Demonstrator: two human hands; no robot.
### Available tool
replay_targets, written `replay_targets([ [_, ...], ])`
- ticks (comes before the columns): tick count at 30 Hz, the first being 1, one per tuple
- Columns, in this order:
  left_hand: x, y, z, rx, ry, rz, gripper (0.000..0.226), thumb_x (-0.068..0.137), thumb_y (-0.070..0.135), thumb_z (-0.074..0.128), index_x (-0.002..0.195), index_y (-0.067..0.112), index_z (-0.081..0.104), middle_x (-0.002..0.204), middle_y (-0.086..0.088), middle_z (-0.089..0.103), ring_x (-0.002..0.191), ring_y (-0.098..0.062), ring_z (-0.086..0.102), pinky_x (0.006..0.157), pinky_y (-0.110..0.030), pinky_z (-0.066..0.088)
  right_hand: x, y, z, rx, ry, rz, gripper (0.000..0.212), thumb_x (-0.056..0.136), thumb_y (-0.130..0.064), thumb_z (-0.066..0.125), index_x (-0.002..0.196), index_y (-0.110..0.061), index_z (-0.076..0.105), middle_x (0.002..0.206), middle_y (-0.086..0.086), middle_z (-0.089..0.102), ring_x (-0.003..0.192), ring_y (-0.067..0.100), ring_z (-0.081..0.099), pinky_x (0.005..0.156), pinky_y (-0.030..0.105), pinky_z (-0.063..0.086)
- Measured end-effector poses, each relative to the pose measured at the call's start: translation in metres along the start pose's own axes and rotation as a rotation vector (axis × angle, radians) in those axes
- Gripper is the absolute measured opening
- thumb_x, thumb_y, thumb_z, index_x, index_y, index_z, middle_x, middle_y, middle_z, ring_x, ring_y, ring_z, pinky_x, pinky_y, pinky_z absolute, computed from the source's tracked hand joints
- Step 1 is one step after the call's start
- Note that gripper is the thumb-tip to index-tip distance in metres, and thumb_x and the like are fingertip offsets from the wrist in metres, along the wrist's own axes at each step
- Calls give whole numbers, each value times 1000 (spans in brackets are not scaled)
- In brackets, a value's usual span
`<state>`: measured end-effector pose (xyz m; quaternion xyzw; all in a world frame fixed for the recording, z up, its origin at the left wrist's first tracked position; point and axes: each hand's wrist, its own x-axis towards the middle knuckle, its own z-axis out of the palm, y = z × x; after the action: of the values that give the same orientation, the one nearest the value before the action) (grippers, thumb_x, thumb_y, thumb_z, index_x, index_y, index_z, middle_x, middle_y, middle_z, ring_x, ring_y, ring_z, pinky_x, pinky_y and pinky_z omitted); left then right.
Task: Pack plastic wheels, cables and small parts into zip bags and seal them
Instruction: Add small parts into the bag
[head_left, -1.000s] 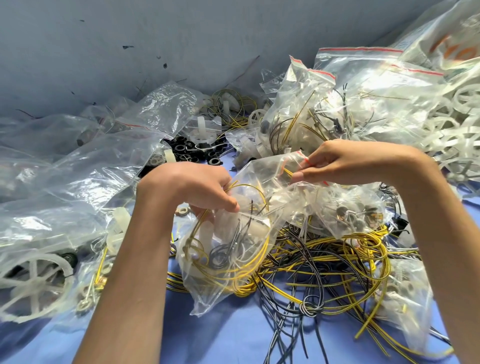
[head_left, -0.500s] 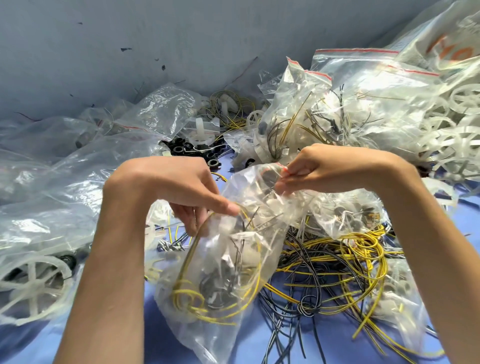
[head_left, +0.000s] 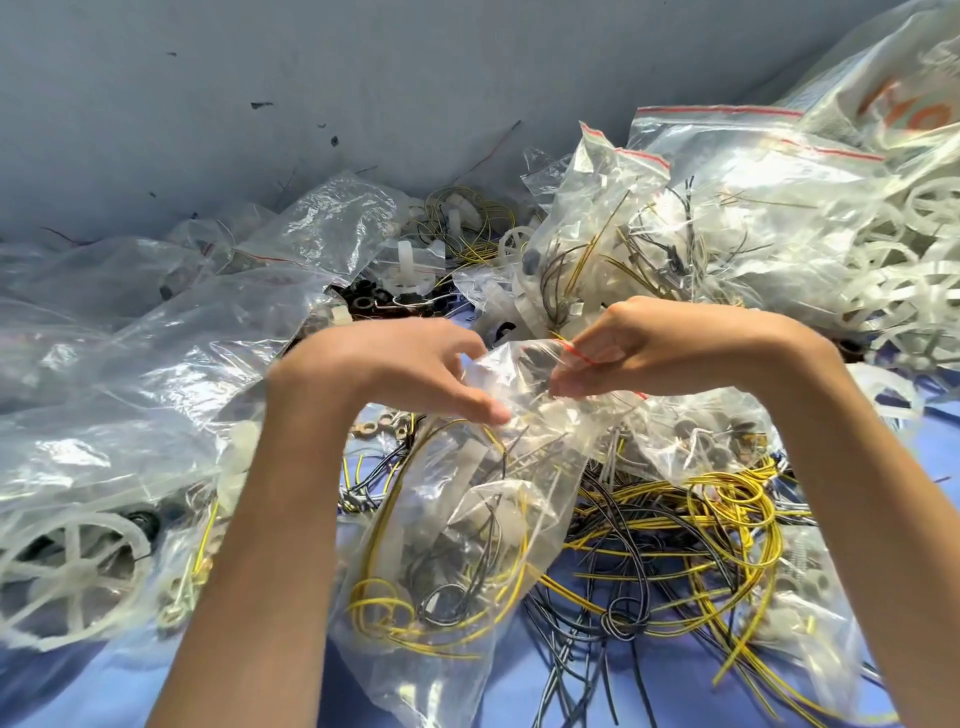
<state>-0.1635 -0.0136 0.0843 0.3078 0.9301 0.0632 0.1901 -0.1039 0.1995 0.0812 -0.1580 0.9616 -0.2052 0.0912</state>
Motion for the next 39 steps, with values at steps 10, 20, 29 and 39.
replay_targets([
  [10,26,30,29,88,-86,29,62,73,66,64,116,21,62,103,6,68,85,-7,65,79,-26,54,-3,1,-1,-101,-174,10,11,86,-32,66,92,-35,75,85,-21,72,74,-6,62,69,21,47],
  [20,5,-42,6,-331,34,-137,23,99,25,47,113,10,57,106,-8,69,92,-19,67,74,-24,50,-7,0,-7,-48,-229,127,8,83,-34,65,81,-31,73,82,-16,72,82,2,65,88,40,51],
  [29,11,-15,12,-228,-59,-17,48,80,62,53,96,19,67,85,7,69,80,-4,65,75,-22,54,-8,-4,-7,-27,-213,135,16,74,-38,59,72,-30,73,72,-19,70,71,-3,62,82,37,48],
  [39,20,-6,20,-272,-95,199,25,80,39,71,86,15,64,60,11,62,57,-3,56,57,-17,41,-9,-3,-12,107,-62,14,17,82,-24,58,82,-23,75,80,-13,74,79,3,68,75,28,49],
])
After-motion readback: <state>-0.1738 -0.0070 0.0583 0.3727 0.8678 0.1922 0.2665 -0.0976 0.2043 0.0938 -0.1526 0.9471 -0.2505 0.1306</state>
